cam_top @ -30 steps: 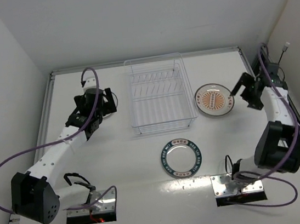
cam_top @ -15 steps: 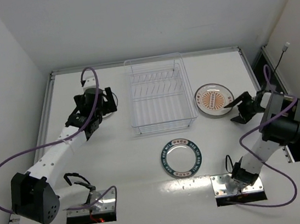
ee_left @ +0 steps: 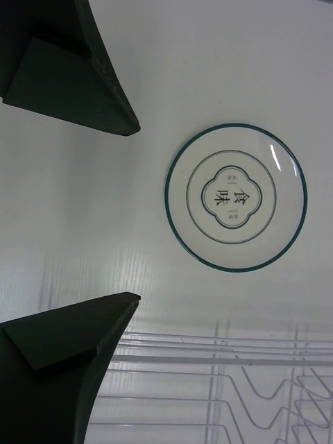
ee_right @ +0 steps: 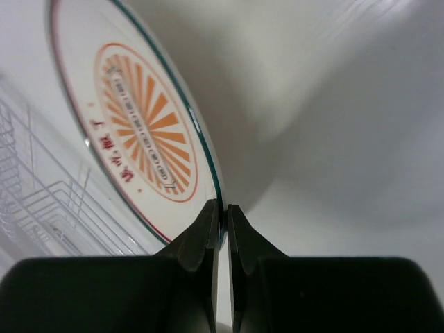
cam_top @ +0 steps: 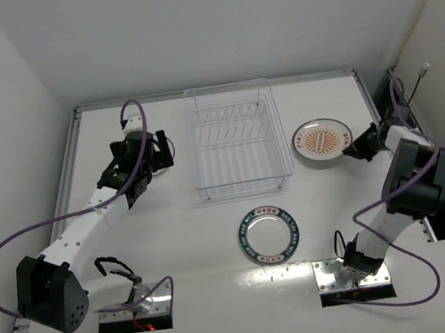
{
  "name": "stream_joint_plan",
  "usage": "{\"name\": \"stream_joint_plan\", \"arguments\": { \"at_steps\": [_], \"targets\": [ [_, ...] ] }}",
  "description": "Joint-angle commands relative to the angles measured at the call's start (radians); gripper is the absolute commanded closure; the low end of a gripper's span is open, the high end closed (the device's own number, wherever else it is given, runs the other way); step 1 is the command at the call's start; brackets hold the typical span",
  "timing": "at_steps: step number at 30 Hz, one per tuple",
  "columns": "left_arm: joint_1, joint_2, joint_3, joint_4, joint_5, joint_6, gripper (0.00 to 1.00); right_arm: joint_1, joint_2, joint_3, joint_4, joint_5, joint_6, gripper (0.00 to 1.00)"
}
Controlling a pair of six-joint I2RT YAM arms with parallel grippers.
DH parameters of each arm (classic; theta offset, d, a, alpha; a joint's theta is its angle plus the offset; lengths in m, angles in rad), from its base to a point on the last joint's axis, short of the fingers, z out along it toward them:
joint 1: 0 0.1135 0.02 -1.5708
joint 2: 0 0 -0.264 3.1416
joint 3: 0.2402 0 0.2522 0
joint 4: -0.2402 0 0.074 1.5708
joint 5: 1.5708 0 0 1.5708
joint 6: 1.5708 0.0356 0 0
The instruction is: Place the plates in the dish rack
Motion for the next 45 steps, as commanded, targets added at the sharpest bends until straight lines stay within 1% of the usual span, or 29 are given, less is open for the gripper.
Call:
{"name": "stream_joint_plan", "arguments": {
  "at_steps": [1,2,3,5,7,8,9,11,12,17,19,21,22,23,24,31,36,37,40,45],
  "targets": [
    [-0.006,0.002,0.040,0.013,-0.028,0.008,0.05,0.032,-0.229,-0.012,-0.015,0.154,-0.019,1.00],
    [-0.006,0.002,0.040,0.013,-0.028,0.008,0.05,0.044,-0.274,-0.012,-0.006,0.168,-0.019,1.00],
    [-0.006,0.002,0.040,0.013,-0.028,-0.001,0.05,0.078,-0.351,0.002,-0.006,0.214,-0.008,1.00],
    [-0.006,0.013,0.040,0.013,-0.050,-0.002,0.05,0.122,-0.412,0.048,-0.018,0.254,-0.008,1.00],
    [-0.006,0.022,0.040,0.013,-0.050,-0.011,0.05,0.213,-0.464,0.094,-0.042,0.347,-0.033,1.00],
    [-0.006,0.022,0.040,0.013,-0.059,-0.011,0.05,0.254,-0.476,0.146,-0.043,0.398,-0.052,1.00],
    [-0.006,0.031,0.040,0.013,-0.059,-0.011,0.05,0.344,-0.476,0.171,-0.076,0.515,-0.083,1.00],
    [-0.006,0.032,0.040,0.013,-0.059,-0.011,0.05,0.412,-0.477,0.233,-0.101,0.573,-0.108,1.00],
    [-0.006,0.032,0.040,0.013,-0.059,-0.011,0.05,0.467,-0.477,0.252,-0.112,0.620,-0.117,1.00],
    [-0.006,0.041,0.040,0.013,-0.059,-0.011,0.05,0.593,-0.443,0.318,-0.121,0.738,-0.155,1.00],
    [-0.006,0.041,0.050,0.013,-0.059,-0.011,0.05,0.645,-0.398,0.349,-0.112,0.769,-0.184,1.00],
    [-0.006,0.041,0.050,0.004,-0.059,-0.011,0.05,0.685,-0.369,0.384,-0.125,0.844,-0.206,1.00],
    [-0.006,0.041,0.050,0.004,-0.059,-0.011,0.05,0.725,-0.346,0.384,-0.125,0.876,-0.230,1.00],
    [-0.006,0.041,0.050,0.004,-0.059,-0.011,0.05,0.741,-0.335,0.399,-0.125,0.933,-0.241,1.00],
    [-0.006,0.041,0.050,0.004,-0.059,-0.011,0.05,0.754,-0.325,0.419,-0.125,0.955,-0.250,1.00],
    [-0.006,0.050,0.050,0.004,-0.059,-0.011,0.05,0.853,-0.197,0.534,-0.105,1.073,-0.332,1.00],
    [-0.006,0.050,0.050,0.004,-0.059,-0.011,0.05,0.900,-0.081,0.672,-0.119,1.205,-0.402,1.00],
    [-0.006,0.050,0.050,0.004,-0.068,-0.011,0.05,0.926,-0.081,0.700,-0.119,1.225,-0.415,1.00],
    [-0.006,0.050,0.050,0.004,-0.068,-0.002,0.05,0.954,-0.072,0.709,-0.086,1.257,-0.483,1.00],
    [-0.006,0.050,0.059,0.004,-0.068,-0.002,0.05,0.965,-0.022,0.754,-0.101,1.312,-0.508,1.00]
  ]
}}
